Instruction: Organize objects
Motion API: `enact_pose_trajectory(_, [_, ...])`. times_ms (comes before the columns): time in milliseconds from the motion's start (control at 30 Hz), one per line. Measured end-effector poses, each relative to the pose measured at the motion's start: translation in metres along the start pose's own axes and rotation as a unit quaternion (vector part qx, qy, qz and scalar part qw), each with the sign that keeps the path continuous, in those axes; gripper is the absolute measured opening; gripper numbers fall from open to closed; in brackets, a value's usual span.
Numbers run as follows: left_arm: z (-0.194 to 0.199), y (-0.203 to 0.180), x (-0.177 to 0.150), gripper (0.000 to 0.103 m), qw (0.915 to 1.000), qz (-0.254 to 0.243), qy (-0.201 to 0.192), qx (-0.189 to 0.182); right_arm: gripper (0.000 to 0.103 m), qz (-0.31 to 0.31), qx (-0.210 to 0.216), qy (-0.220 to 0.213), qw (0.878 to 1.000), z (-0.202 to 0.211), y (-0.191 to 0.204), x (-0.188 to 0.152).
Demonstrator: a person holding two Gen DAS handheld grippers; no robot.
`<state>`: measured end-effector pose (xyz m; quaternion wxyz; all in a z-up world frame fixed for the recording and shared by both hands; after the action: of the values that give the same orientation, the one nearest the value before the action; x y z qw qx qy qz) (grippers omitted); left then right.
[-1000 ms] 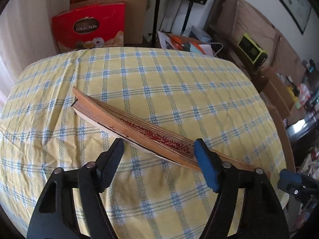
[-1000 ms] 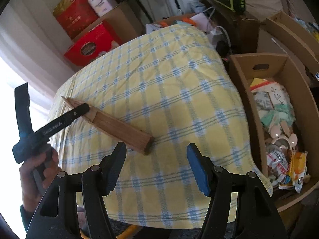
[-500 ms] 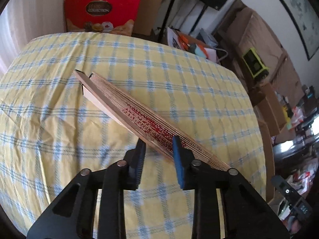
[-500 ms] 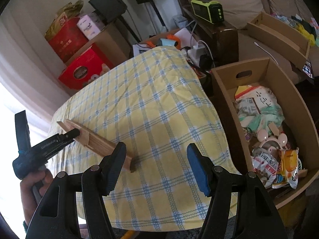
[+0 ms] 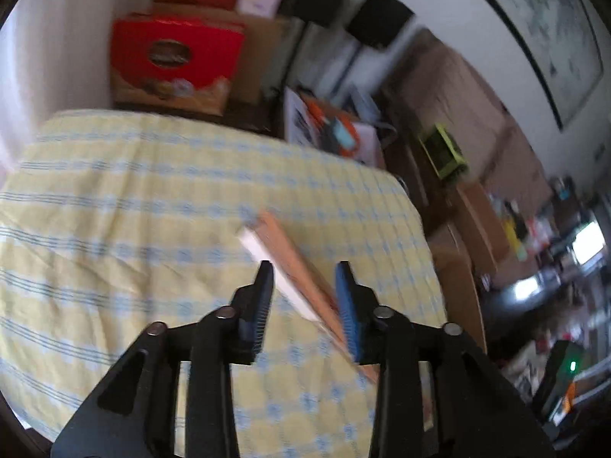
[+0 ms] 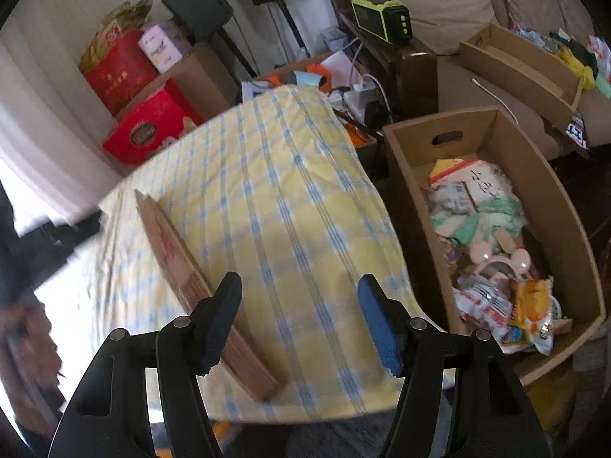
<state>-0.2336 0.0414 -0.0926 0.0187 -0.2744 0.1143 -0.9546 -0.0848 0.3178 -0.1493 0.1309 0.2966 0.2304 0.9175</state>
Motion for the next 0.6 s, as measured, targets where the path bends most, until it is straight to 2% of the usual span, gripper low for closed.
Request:
enact_pose_trajectory(100, [-0.011,0.018,-0.001,0.036,0.9997,0.017,0.013,0.011,0.065,0.028,0.002,0.022,0.999,0.000,0.009,-0.014])
enact_pose_trajectory(167, [-0.023,0.026,-0.002,0.043,0.9993,0.028,0.020,0.015,0.065,0.063,0.001,0.044,0.997,-0.004,0.021,-0.025])
enact_pose_trajectory(233, [-0.034,0.030,0.005,0.057,0.9994,0.032,0.006,0.013,0.066,0.102,-0.001,0.066,0.993,-0.009,0.033,-0.039])
enact_pose_trajectory(300, [-0.048,0.027,0.018,0.060,0.9996,0.028,-0.007,0.007,0.067,0.122,0.006,0.080,0.989,-0.015,0.040,-0.052])
enact_pose_trajectory(400, [-0.074,0.022,0.034,0.061,0.9994,0.034,0.000,-0.002,0.067,0.145,0.007,0.087,0.986,-0.021,0.045,-0.063])
enact_pose_trajectory(467, [-0.088,0.013,0.041,0.061,0.9996,0.027,0.002,-0.003,0.048,0.159,0.000,0.094,0.983,-0.021,0.047,-0.065])
enact_pose_trajectory(500, [-0.092,0.009,0.044,0.061,0.9998,0.020,0.001,-0.002,0.042,0.159,0.000,0.095,0.983,-0.021,0.046,-0.064])
enact_pose_trajectory(533, [-0.097,0.003,0.046,0.061,0.9999,0.011,0.001,0.000,0.029,0.160,0.000,0.098,0.982,-0.020,0.044,-0.064])
enact_pose_trajectory(600, [-0.104,-0.005,0.046,0.061,1.0000,-0.004,0.002,0.004,0.029,0.163,0.005,0.098,0.982,-0.020,0.043,-0.063])
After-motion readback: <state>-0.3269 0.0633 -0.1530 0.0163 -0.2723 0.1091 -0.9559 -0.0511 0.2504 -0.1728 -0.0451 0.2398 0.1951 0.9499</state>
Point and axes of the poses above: each gripper's, at about its wrist camera, not at the fingertips, and z roughly against the way its jaws point, y to its left, x to its top, the point moved 6 cm from there along -z, roughly the way its jaws point, and after that the axes turned 13 degrees about x, right-handed, at the moved point
